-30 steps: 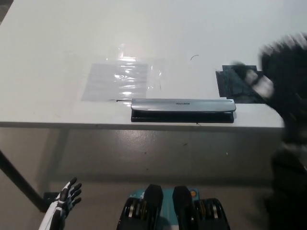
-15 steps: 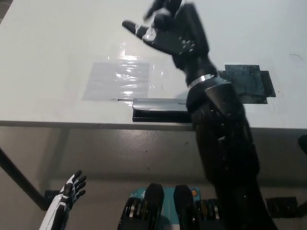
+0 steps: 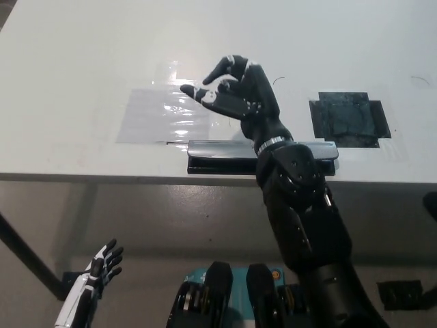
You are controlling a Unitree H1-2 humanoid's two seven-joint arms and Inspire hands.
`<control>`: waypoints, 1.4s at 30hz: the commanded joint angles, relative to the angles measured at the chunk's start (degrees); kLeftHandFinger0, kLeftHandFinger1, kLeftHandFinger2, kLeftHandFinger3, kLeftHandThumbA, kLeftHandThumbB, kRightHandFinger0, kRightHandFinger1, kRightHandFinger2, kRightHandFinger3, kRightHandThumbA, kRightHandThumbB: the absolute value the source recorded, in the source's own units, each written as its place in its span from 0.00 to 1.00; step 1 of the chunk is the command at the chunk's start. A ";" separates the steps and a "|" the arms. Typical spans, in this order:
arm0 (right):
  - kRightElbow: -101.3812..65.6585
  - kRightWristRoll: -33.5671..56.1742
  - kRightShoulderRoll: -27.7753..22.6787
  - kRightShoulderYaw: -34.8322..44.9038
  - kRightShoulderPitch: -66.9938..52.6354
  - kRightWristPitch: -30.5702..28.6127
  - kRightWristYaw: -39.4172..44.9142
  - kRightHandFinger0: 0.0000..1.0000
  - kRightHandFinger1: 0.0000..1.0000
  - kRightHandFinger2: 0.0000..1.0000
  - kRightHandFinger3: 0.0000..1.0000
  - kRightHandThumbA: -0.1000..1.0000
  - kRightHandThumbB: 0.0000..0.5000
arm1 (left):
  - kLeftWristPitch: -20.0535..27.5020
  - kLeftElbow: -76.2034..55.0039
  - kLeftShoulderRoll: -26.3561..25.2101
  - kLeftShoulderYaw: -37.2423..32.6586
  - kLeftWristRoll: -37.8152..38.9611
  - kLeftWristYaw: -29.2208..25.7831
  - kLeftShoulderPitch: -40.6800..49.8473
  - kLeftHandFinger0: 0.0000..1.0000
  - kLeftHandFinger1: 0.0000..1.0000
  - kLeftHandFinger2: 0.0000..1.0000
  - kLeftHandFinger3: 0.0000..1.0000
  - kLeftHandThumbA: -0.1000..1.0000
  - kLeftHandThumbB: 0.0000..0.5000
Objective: The paper pin puncher is placed at the center of the table and close to the robot and the robot uses its right fist to press on the paper pin puncher
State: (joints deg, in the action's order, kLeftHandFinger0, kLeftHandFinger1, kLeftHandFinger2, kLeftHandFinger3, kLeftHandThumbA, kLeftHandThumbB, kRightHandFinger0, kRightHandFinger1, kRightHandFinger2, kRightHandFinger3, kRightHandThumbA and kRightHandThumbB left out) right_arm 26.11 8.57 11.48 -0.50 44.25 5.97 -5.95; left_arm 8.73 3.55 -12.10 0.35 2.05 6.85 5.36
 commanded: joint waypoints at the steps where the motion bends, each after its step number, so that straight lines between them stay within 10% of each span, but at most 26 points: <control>1: 1.36 -1.17 0.14 0.77 1.42 -5.52 -0.44 0.00 0.07 0.35 0.34 1.00 0.33 | 1.38 -2.32 -0.84 0.02 -0.20 0.88 0.01 1.00 1.00 1.00 1.00 1.00 0.29; 7: 4.45 -1.88 -0.95 0.99 2.40 -7.45 0.01 0.00 0.06 0.29 0.20 1.00 0.26 | 2.33 -1.62 -1.12 -0.03 -0.38 1.24 -0.26 1.00 1.00 1.00 1.00 1.00 0.26; 18: 15.14 -0.59 -2.45 3.68 3.95 -11.16 0.61 0.00 0.08 0.35 0.35 1.00 0.29 | 2.07 -1.98 -1.46 0.22 -0.66 1.24 0.11 1.00 1.00 1.00 1.00 1.00 0.32; 42: 44.59 -2.11 -1.79 3.65 -0.93 -26.43 0.77 0.00 0.01 0.32 0.27 1.00 0.29 | 2.75 -1.61 -1.53 0.02 0.01 1.75 0.94 1.00 1.00 1.00 1.00 1.00 0.34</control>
State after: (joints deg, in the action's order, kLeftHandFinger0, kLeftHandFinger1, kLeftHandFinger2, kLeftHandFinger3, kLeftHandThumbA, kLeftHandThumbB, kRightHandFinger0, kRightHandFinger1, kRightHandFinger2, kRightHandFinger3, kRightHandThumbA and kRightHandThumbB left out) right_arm 62.87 6.82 8.48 3.17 48.99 -20.22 -5.94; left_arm 9.36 3.40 -12.66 0.39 2.03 7.51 6.26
